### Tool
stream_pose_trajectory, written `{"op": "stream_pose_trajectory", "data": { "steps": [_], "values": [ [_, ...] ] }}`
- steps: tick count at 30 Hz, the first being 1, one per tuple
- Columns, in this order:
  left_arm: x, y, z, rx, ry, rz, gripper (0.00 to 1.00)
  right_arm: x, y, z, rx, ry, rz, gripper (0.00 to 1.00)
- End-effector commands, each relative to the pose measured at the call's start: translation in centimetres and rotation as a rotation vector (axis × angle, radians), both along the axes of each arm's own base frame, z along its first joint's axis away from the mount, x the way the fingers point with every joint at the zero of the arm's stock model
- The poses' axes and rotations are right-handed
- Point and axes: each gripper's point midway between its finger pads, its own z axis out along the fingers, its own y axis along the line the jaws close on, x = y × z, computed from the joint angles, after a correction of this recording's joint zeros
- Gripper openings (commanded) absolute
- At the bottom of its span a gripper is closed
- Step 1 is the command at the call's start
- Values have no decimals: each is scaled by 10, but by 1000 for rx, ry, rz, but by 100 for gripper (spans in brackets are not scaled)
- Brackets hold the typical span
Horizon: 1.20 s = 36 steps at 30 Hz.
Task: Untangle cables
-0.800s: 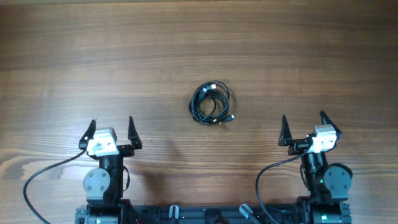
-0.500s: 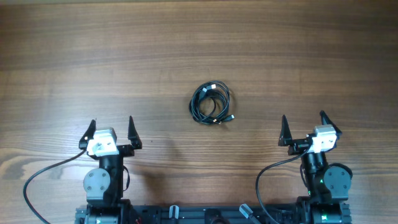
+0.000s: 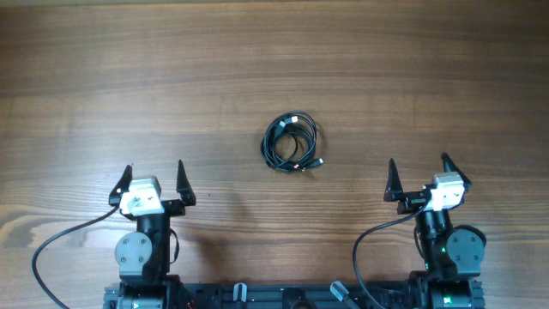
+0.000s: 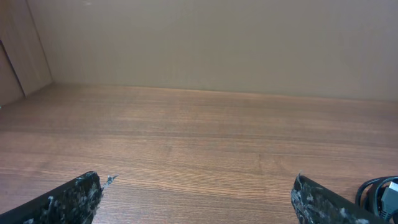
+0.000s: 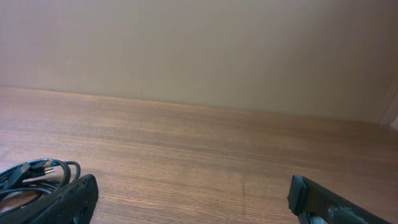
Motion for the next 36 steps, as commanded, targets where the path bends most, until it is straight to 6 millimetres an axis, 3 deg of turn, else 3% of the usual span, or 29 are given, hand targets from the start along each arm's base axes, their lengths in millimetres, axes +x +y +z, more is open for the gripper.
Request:
{"op": "stream_pose_trajectory", "data": {
  "steps": [1, 17, 18, 20, 21, 22, 23, 25, 29, 33, 36],
  "values": [
    [0, -3, -2, -7, -1, -14, 100, 0, -3, 1, -5, -4, -15, 100],
    [1, -3, 3, 0, -21, -15, 100, 0, -3, 1, -5, -4, -15, 100],
    [1, -12, 8, -11, -44, -66, 100, 0, -3, 1, -5, -4, -15, 100],
    [-9, -77, 11, -176, -32, -444, 100, 0, -3, 1, -5, -4, -15, 100],
    [-26, -111, 25, -212, -64, -670, 100, 0, -3, 1, -5, -4, -15, 100],
    [-43, -131, 41, -183, -120, -828, 100, 0, -3, 1, -5, -4, -15, 100],
    [-49, -135, 51, -159, -168, -864, 100, 0, -3, 1, -5, -4, -15, 100],
    [-62, -136, 91, -96, -352, -890, 100, 0, -3, 1, -5, -4, -15, 100],
    [-77, -136, 137, -89, -424, -901, 100, 0, -3, 1, -5, -4, -15, 100],
    [-72, -136, 178, -149, -236, -881, 100, 0, -3, 1, -5, -4, -15, 100],
    [-52, -136, 185, -172, 62, -851, 100, 0, -4, 3, -21, -12, -20, 100]
  ]
}}
